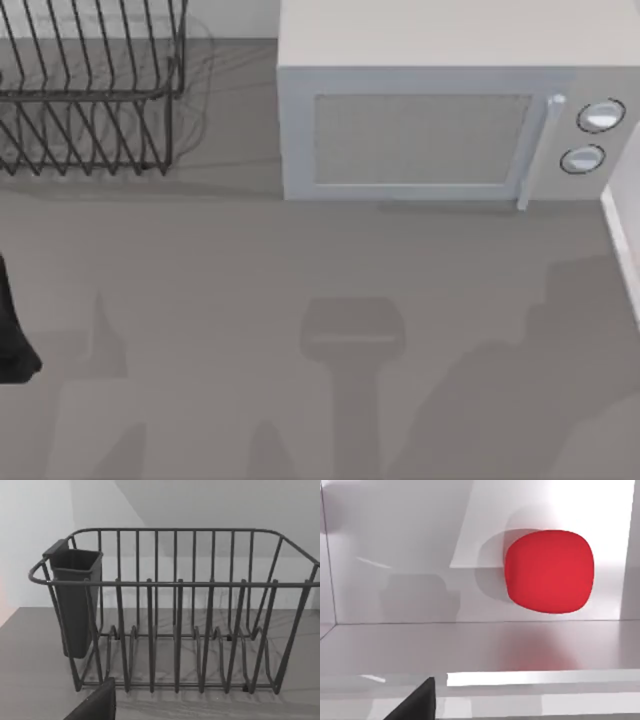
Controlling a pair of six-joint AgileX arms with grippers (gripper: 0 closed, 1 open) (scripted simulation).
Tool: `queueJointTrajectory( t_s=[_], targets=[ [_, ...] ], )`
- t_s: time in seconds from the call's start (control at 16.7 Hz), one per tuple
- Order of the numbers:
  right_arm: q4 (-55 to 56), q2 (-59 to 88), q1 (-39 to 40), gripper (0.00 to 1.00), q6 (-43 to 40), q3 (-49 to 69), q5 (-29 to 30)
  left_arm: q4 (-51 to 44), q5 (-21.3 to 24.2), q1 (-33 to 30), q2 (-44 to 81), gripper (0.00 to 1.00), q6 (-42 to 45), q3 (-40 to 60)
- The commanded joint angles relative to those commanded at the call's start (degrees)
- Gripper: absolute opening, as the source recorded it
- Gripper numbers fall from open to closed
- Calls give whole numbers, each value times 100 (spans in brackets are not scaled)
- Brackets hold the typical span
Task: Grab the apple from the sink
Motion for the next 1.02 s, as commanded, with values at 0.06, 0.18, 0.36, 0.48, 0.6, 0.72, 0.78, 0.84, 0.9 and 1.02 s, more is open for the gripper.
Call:
queueJointTrajectory(
  t_s=[0.06, 0.18, 0.36, 0.48, 0.6, 0.72, 0.78, 0.84, 0.9, 1.02],
  targets=[
    [-157, 325, -64, 100, -61, 220, 0, 0, 0, 0, 0, 100, 0, 0],
    [-392, 793, -159, 100, -153, 547, 0, 0, 0, 0, 0, 100, 0, 0],
    [-518, 1038, -210, 100, -202, 724, 1, 0, 0, 0, 0, 100, 0, 0],
    [-518, 1038, -210, 100, -202, 724, 1, 0, 0, 0, 0, 100, 0, 0],
    [-505, 1023, -180, 100, -196, 706, 2, 0, 0, 0, 0, 100, 0, 0],
    [-420, 1097, -181, 100, -195, 668, 2, 0, 0, 0, 0, 100, 0, 0],
    [-291, 1198, -183, 100, -194, 614, 3, 0, 0, 0, 0, 100, 0, 0],
    [-101, 1332, -185, 100, -192, 543, 4, 0, 0, 0, 0, 100, 0, 0],
    [148, 1496, -188, 100, -191, 460, 5, 0, 0, 0, 0, 100, 0, 0],
    [792, 1880, -194, 100, -188, 265, 8, 0, 0, 0, 0, 100, 0, 0]
  ],
)
